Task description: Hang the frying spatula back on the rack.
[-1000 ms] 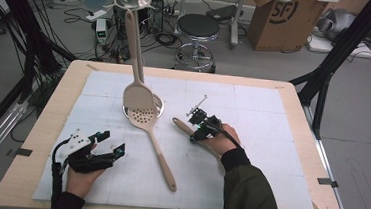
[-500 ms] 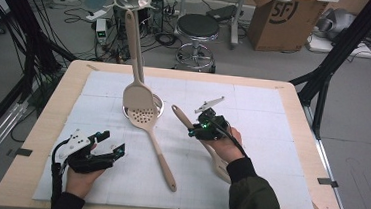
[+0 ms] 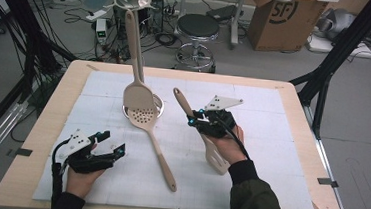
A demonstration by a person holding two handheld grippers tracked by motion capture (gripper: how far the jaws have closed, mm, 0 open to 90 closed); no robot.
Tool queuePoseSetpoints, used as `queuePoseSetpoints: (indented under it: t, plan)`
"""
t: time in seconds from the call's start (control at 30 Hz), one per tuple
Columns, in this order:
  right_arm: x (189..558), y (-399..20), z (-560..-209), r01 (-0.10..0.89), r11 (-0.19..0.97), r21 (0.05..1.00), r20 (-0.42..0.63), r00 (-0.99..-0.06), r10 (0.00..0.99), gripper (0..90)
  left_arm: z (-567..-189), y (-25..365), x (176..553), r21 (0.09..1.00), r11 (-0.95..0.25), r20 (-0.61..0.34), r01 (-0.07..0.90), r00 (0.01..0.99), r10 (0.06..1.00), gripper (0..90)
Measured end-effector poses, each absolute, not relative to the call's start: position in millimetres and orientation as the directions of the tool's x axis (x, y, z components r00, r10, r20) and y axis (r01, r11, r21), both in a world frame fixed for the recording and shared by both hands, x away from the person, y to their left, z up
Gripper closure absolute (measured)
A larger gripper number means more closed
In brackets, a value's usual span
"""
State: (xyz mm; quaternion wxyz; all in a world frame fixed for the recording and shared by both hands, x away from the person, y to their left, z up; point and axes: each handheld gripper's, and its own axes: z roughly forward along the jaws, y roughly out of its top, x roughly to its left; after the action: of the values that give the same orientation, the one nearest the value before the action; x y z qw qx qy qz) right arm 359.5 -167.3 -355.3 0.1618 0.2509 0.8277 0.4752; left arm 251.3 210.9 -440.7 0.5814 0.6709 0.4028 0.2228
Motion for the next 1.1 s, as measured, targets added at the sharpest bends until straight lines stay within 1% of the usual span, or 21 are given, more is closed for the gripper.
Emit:
queuePoseSetpoints:
  t: [0.3, 0.43, 0.77, 0.97, 1.1]
  plan:
    - [353.1, -174.7, -342.5, 0.195, 0.315, 0.929, -0.020, -0.824, 0.566, 73.2, -440.6, 210.6, 251.2, 0.960, -0.003, -0.167, 0.280, 0.578, 0.799, 22.9]
    - [352.9, -178.3, -340.0, 0.195, 0.279, 0.940, 0.000, -0.820, 0.573, 73.2, -440.6, 210.7, 251.2, 0.960, 0.000, -0.168, 0.281, 0.575, 0.801, 22.9]
    - [351.0, -180.5, -334.5, 0.159, 0.167, 0.973, 0.034, -0.817, 0.576, 73.1, -440.6, 211.1, 251.1, 0.960, 0.004, -0.170, 0.279, 0.575, 0.800, 22.8]
    - [346.7, -181.4, -330.2, 0.122, 0.111, 0.986, 0.038, -0.824, 0.565, 73.1, -440.7, 211.4, 251.3, 0.960, 0.003, -0.170, 0.280, 0.575, 0.800, 22.9]
    - [343.5, -181.6, -328.6, 0.098, 0.095, 0.991, 0.027, -0.826, 0.563, 73.0, -440.9, 211.4, 251.4, 0.960, 0.003, -0.171, 0.281, 0.573, 0.801, 22.8]
